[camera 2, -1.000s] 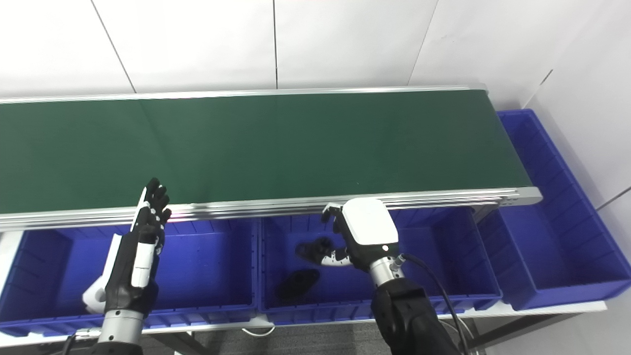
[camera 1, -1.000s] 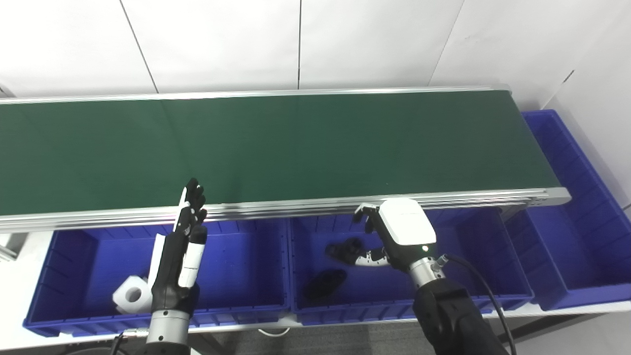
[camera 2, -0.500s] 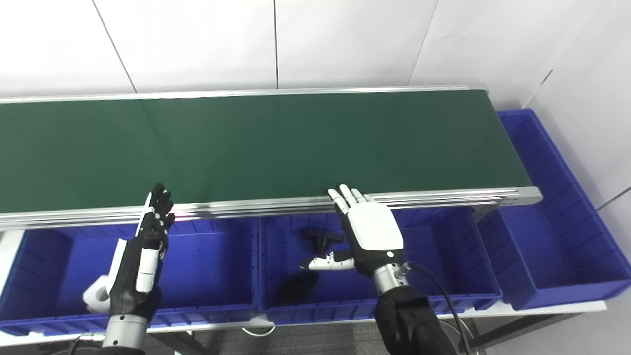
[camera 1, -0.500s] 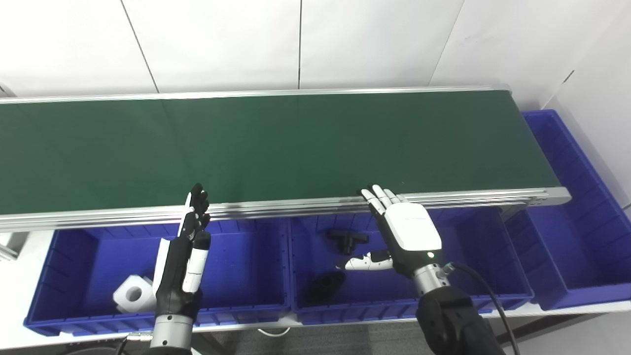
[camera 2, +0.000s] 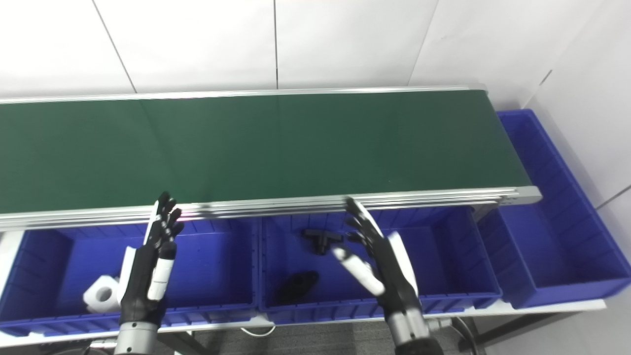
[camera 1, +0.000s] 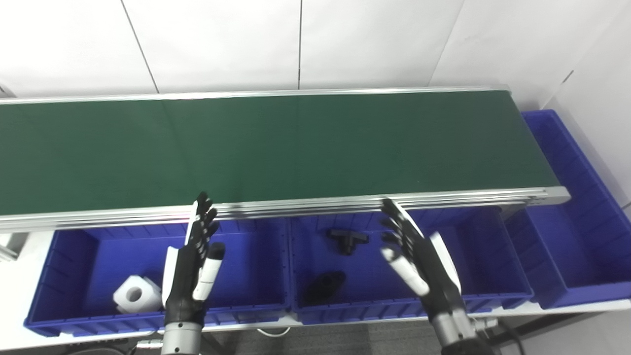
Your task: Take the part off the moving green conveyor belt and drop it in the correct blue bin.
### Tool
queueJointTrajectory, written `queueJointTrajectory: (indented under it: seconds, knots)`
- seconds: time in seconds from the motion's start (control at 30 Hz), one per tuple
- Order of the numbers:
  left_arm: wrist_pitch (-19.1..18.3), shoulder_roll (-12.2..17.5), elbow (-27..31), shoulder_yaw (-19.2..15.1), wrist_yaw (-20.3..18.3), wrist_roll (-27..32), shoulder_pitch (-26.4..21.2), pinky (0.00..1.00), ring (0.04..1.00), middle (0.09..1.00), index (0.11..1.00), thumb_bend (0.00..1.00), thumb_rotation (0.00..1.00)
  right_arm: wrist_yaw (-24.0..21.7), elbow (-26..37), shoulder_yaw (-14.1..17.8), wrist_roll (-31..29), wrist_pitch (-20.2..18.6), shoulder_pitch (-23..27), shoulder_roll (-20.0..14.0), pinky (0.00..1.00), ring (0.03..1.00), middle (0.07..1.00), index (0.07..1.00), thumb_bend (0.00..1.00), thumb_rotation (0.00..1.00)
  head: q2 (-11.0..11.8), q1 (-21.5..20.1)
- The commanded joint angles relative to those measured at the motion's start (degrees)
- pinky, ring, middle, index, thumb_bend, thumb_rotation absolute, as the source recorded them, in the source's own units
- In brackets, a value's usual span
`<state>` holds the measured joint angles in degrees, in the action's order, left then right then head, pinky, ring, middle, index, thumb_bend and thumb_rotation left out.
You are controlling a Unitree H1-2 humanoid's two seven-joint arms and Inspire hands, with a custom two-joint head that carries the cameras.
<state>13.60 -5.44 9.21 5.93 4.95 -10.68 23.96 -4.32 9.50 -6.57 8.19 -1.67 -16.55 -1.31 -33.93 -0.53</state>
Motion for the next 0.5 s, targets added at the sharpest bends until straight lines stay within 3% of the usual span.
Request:
queueJointTrajectory:
  seconds: [0.0, 0.1, 0.2, 0.3, 0.47]
  knots:
    - [3.63, -0.56, 0.84, 0.3, 1.16, -1.03, 0.06, 0.91, 0.953, 0.99, 1.0, 0.68, 0.98, 1.66, -2.01, 0.76, -3.29, 9.31, 2.25, 1.93, 0.88, 0.931, 0.973, 0.995, 0.95, 0.99, 0.54, 0.69]
    - [4.23, -0.9, 0.34, 0.26, 1.89, -1.6, 0.12, 0.9, 0.948, 0.986, 1.0, 0.67, 0.96, 2.95, -8.27, 1.71, -4.12, 16.32, 3.73, 2.38, 0.9, 0.942, 0.985, 1.0, 0.93, 1.0, 0.86, 1.07]
    - [4.65, -1.02, 0.2, 0.39, 2.54, -2.79, 0.41, 0.89, 0.936, 0.98, 1.0, 0.66, 0.97, 3.38, -11.64, 1.71, -4.17, 20.43, 4.3, 2.61, 0.9, 0.94, 0.979, 1.0, 0.93, 0.99, 0.92, 1.64]
    - [5.24, -1.18, 0.02, 0.51, 2.85, -3.3, 0.63, 0.88, 0.932, 0.977, 1.0, 0.66, 0.96, 3.83, -12.8, 1.33, -2.88, 22.06, 4.3, 2.46, 0.89, 0.934, 0.978, 1.0, 0.93, 1.0, 1.06, 2.05]
    - [5.87, -1.4, -0.46, 0.59, 2.78, -3.87, 0.91, 0.88, 0.931, 0.979, 1.0, 0.66, 0.98, 4.05, -13.54, 0.88, -1.35, 21.48, 4.13, 1.8, 0.91, 0.936, 0.986, 1.0, 0.96, 1.0, 2.08, 3.73]
